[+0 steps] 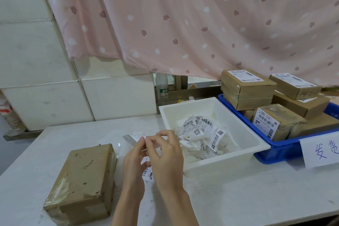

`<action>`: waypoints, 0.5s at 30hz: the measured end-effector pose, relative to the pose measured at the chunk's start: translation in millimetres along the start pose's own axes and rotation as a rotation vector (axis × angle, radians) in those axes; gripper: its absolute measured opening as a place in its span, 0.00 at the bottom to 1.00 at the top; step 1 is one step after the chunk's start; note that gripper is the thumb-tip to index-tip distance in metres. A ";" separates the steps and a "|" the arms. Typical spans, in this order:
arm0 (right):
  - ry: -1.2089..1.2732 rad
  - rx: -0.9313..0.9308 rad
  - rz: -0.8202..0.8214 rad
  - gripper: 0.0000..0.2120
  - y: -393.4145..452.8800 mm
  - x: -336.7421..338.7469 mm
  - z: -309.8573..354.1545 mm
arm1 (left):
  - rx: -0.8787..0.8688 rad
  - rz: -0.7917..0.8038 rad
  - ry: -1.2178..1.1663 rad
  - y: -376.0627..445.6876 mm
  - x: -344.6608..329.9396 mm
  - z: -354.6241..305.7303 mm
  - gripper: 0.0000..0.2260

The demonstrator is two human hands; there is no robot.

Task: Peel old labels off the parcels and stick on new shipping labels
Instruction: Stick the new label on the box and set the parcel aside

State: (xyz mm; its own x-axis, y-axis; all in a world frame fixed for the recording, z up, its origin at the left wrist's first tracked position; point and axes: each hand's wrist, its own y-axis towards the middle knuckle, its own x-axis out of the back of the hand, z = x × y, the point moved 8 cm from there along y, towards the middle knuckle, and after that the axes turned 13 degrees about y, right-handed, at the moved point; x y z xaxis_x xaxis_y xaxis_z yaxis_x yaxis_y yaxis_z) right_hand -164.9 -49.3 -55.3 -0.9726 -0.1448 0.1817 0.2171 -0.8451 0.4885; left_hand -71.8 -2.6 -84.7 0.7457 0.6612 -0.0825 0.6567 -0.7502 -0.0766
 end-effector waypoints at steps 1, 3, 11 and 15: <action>-0.037 0.014 -0.001 0.09 -0.2 -0.9 0.5 | 0.005 -0.008 -0.007 0.2 0.3 -0.7 0.15; -0.034 -0.016 0.009 0.10 -0.7 -1.9 -1.5 | 0.029 -0.040 -0.018 2.6 3.4 0.9 0.13; 0.361 -0.315 -0.116 0.11 -2.3 8.5 -19.3 | 0.052 -0.091 -0.074 11.6 18.1 4.3 0.07; 0.469 -0.421 -0.080 0.17 -0.6 5.3 -23.2 | 0.043 -0.078 -0.068 9.8 14.3 4.7 0.08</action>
State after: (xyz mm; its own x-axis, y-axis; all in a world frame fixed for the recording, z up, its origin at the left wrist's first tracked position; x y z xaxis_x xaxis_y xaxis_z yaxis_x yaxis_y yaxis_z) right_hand -172.1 -61.4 -74.4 -0.9382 -0.2018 -0.2812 0.1835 -0.9789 0.0902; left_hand -55.3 -0.5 -91.3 0.6826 0.7170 -0.1415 0.7056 -0.6970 -0.1281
